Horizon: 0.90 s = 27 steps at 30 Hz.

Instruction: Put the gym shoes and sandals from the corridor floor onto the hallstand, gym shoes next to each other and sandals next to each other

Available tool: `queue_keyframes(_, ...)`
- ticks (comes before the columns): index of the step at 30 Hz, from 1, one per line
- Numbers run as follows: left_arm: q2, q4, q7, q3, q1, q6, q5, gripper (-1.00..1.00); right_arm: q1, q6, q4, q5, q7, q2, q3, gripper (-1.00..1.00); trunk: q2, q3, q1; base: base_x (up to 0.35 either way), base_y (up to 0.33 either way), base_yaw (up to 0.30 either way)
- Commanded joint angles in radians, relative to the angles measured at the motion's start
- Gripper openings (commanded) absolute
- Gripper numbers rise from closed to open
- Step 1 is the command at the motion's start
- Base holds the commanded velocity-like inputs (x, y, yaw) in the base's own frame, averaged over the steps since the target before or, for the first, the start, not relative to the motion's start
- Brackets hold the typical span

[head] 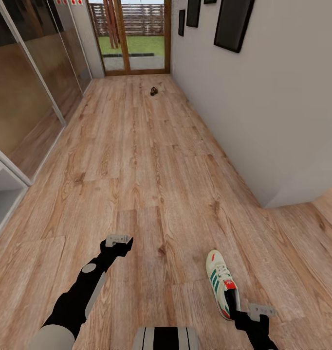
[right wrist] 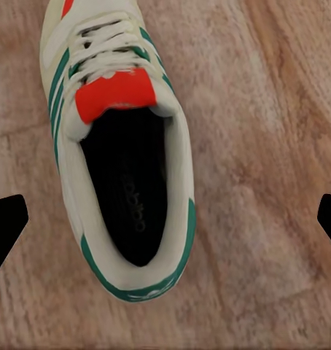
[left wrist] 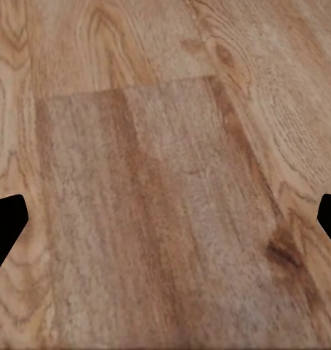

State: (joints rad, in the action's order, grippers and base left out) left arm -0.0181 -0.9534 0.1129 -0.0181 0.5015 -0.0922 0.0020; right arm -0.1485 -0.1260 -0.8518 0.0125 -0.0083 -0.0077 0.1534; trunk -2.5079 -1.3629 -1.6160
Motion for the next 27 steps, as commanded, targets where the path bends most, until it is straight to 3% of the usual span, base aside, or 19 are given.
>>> queue_keyframes(1,0.0,-0.002,0.004,0.001,0.0,-0.006,0.0,1.0,0.0,-0.003,0.0,0.001,-0.001,0.0,0.0,1.0,-0.001,-0.005,0.0,0.0,0.0,0.0)
queue_keyframes(27,0.0,-0.001,0.004,0.001,0.0,-0.006,0.001,1.0,0.0,-0.003,-0.001,0.001,-0.001,0.002,0.001,1.0,-0.007,-0.142,-0.012,0.0,0.0,0.0)
